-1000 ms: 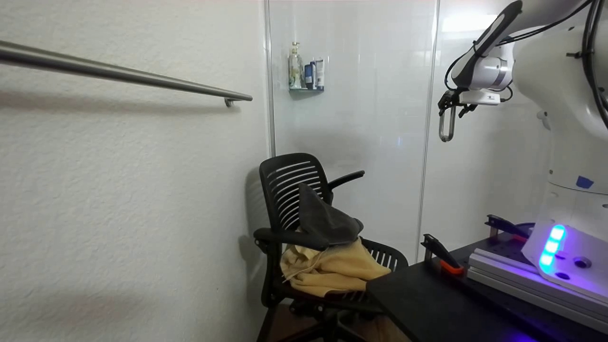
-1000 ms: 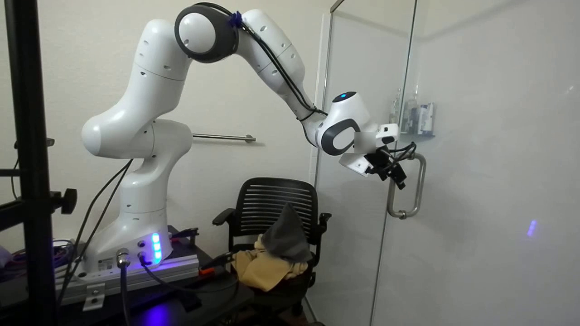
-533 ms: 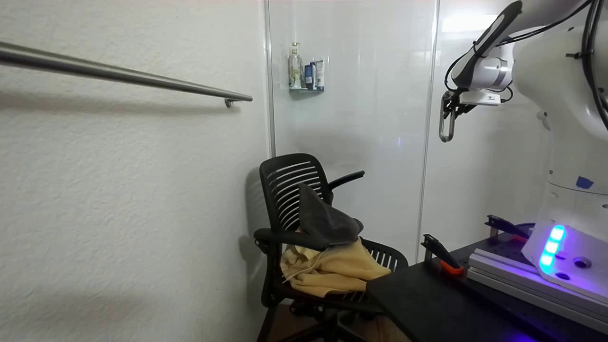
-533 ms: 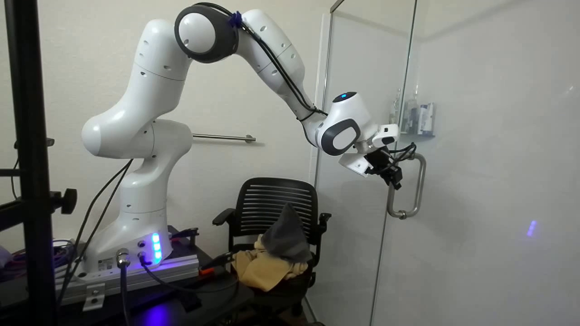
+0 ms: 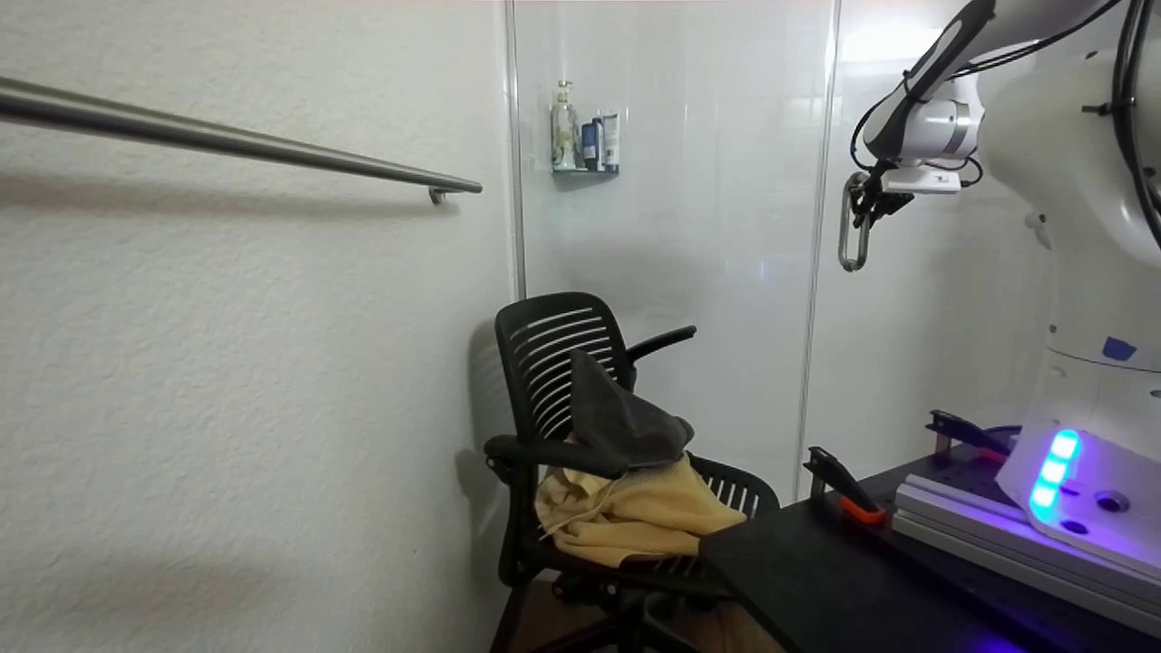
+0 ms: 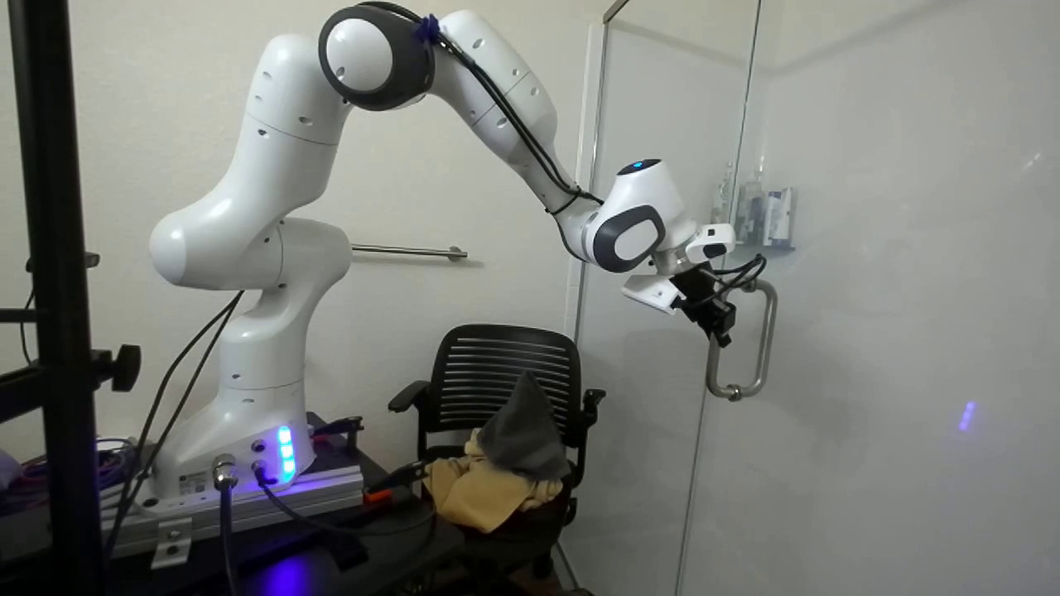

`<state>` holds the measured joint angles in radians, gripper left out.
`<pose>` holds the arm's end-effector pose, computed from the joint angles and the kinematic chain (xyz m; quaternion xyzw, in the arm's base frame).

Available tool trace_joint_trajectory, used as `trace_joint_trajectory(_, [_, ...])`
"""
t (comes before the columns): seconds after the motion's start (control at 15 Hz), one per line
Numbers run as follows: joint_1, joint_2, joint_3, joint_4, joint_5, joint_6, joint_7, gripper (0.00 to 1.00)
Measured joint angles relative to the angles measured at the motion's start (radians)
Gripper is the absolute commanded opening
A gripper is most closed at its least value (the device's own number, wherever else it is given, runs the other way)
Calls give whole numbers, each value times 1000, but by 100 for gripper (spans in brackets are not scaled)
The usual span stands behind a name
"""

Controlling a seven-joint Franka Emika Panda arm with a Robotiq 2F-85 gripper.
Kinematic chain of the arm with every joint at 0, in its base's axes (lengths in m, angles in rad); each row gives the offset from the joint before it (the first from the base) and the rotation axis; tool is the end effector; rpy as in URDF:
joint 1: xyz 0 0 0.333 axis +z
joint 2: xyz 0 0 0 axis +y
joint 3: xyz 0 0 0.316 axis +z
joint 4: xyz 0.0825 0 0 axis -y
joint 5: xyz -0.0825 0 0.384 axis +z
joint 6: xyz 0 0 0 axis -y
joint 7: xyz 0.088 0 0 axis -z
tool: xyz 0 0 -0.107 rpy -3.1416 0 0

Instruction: Open the glass door

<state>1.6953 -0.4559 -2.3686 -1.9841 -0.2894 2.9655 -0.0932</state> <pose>0.4926 -0.4276 0.3716 0.9151 -0.2197 0.3328 0.0596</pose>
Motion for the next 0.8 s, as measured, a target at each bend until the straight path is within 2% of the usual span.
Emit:
trace_joint_trajectory(0.27, [11,16,-1,42,0,-137,12,6])
trace_joint_trajectory(0.53, [-10,17,29,63,-83,-219,118,6])
trace_joint_trajectory(0.67, [-50,24,74,62,-93,-287,134,6])
trace_joint_trajectory(0.8, [-141,45,186,36,-73,-430,125,6])
